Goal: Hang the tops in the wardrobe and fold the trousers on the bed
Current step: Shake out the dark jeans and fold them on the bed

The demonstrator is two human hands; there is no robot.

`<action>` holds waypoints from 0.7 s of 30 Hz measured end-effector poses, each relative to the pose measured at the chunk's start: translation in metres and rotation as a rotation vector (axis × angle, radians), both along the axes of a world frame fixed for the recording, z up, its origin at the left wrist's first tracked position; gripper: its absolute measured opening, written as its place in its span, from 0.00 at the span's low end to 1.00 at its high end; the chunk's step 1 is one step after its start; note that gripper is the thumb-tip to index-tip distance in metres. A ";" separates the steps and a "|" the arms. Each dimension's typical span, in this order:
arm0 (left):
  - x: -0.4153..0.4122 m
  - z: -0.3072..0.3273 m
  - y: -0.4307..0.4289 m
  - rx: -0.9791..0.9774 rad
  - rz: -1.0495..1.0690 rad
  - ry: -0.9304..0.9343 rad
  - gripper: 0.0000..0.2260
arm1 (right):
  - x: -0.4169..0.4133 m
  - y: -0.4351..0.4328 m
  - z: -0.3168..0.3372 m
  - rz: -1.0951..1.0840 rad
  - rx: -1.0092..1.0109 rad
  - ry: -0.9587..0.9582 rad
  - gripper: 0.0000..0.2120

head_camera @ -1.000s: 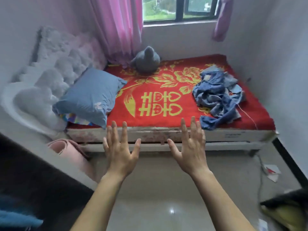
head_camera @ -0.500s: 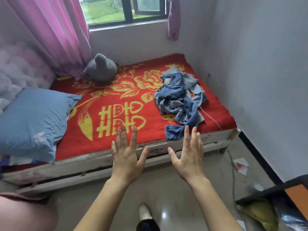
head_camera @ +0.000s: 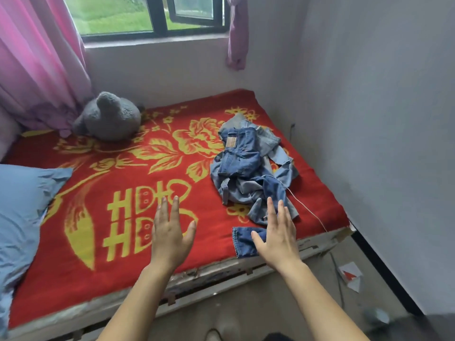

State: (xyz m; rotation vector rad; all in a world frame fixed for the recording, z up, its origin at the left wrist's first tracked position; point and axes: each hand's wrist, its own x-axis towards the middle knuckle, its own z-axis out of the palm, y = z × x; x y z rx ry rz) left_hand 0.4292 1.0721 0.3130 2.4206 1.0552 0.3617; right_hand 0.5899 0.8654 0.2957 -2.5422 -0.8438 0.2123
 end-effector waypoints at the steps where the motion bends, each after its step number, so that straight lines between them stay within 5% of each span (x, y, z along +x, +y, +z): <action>1: 0.013 -0.009 0.008 -0.041 -0.001 0.024 0.35 | 0.009 0.004 -0.008 -0.014 -0.034 0.032 0.47; 14: 0.212 -0.093 0.072 -0.360 -0.049 0.334 0.31 | 0.201 0.073 -0.110 -0.072 -0.208 0.445 0.40; 21: 0.332 -0.125 0.105 -0.755 0.337 0.212 0.22 | 0.326 0.142 -0.161 0.038 -0.269 0.549 0.35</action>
